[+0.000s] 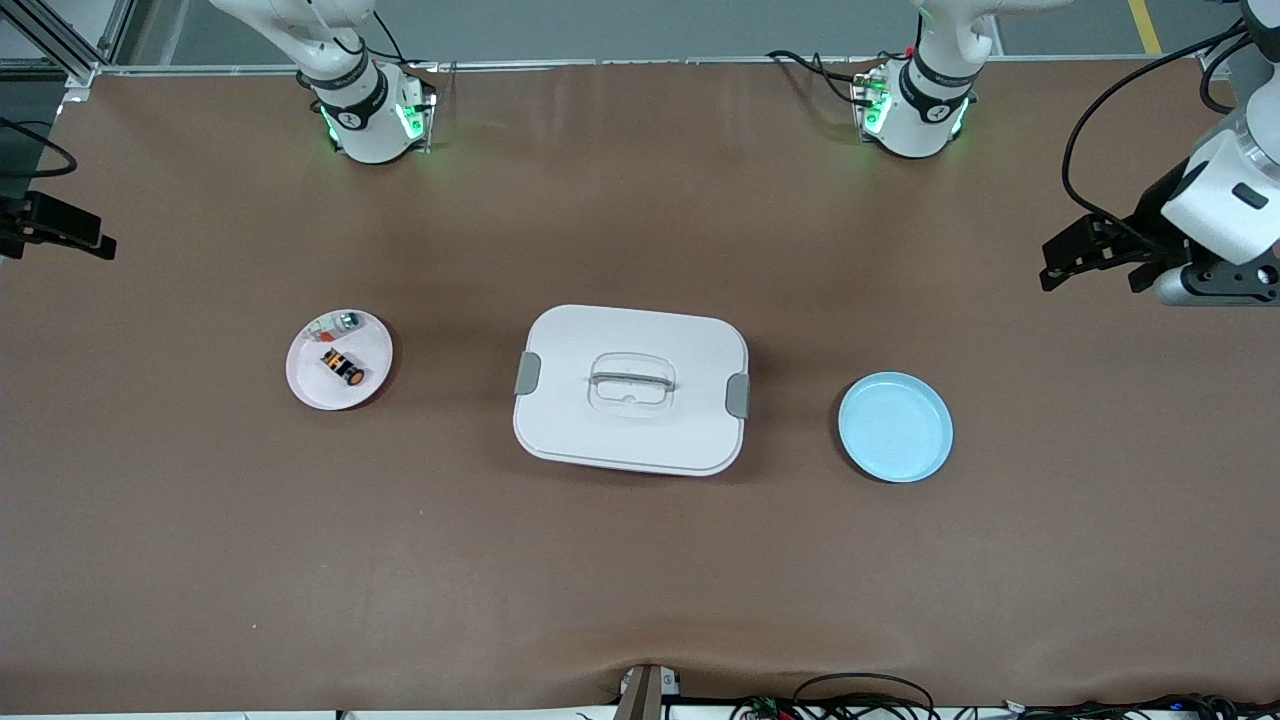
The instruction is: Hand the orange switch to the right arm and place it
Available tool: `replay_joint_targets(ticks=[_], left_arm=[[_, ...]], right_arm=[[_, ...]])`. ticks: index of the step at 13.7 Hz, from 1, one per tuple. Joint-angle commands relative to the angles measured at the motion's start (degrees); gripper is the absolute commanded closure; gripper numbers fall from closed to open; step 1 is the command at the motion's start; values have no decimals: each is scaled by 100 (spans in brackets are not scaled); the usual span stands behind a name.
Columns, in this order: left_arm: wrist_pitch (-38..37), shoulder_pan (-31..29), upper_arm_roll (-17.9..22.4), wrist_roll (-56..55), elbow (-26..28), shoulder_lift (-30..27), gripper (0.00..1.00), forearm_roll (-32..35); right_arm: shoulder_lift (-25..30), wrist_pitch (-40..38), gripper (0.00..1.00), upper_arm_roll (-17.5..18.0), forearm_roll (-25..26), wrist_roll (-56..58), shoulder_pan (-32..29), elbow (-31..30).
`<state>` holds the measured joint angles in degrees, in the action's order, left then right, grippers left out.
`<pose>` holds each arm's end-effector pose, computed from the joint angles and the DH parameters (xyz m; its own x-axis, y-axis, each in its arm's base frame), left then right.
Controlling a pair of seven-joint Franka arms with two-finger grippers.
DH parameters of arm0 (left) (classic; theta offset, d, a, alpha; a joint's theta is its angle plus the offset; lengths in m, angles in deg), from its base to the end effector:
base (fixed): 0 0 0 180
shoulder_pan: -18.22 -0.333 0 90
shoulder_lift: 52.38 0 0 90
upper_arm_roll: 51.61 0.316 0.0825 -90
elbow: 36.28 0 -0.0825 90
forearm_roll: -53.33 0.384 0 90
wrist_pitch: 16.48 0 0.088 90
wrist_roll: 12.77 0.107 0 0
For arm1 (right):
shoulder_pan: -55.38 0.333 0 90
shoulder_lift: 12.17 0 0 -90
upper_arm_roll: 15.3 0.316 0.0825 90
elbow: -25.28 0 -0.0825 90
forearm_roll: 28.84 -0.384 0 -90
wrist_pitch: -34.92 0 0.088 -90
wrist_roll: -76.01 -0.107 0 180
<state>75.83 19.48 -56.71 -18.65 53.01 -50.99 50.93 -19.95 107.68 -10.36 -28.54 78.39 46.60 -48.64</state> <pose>0.5622 -0.0664 0.6205 0.9997 -0.0067 0.0238 -0.0078 -0.9989 0.0467 0.5611 -0.0425 0.6529 0.9877 -0.0252 -0.1545 -0.0275 -0.9995 -0.0129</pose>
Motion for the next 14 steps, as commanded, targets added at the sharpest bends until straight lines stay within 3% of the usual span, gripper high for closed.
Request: replay_joint_targets(ticks=[1,6,10,14], left_arm=[[-90,-47,-61,8,-79,1,0,29],[-90,-56,-61,-1,-79,1,0,29],[-90,-65,-61,17,-79,10,0,29],[-90,-65,-61,-1,-70,1,0,29]], right_arm=[[22,-130,0,25,-118,-80,-44,27],[231,-8,0,-28,-118,-62,236,-209],[557,326,0,-598,-118,-62,701,-702],[567,335,0,-661,-118,-62,729,-729]])
